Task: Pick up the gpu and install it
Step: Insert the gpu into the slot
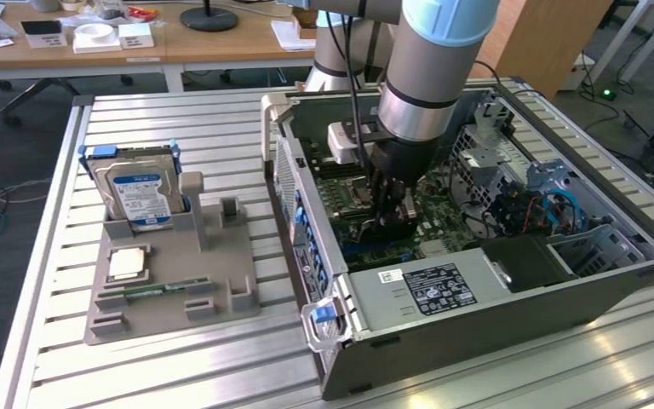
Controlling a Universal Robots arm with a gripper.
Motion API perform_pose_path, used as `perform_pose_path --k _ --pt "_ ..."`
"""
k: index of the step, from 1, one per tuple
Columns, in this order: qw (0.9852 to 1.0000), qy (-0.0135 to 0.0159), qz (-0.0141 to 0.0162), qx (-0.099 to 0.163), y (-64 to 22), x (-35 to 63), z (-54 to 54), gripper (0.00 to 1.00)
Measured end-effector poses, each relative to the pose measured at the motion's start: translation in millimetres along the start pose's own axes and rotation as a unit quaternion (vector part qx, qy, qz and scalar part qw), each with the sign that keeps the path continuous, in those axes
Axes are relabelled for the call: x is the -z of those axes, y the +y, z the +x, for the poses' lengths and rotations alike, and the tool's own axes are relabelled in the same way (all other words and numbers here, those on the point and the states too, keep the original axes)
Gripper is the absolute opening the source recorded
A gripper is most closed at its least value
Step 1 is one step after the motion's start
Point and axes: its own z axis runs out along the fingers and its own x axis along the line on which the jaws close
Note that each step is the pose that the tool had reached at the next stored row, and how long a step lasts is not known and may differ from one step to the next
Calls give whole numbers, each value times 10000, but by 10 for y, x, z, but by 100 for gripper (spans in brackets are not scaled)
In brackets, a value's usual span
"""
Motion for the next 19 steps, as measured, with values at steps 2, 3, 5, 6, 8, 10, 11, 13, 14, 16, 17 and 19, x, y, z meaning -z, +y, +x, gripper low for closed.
perform_pose_path --k 2,3,5,6,8,10,11,13,14,16,17,19 --pt "10000 1 1 -28 1 -3 0 25" --pt "10000 2 2 -45 1 -5 0 25" --pt "10000 2 4 -83 0 -8 0 25" --pt "9999 2 5 -100 1 -10 0 25" --pt "9999 3 6 -121 1 -11 1 25" --pt "9999 2 6 -122 2 -12 0 25" --pt "9999 2 6 -122 4 -12 0 25" --pt "9999 0 8 -122 12 -14 0 25" --pt "9999 0 8 -121 14 -14 0 25" --pt "9999 1 7 -120 16 -13 1 25" --pt "9999 2 6 -121 18 -12 1 25" --pt "9999 3 5 -122 20 -12 1 25"
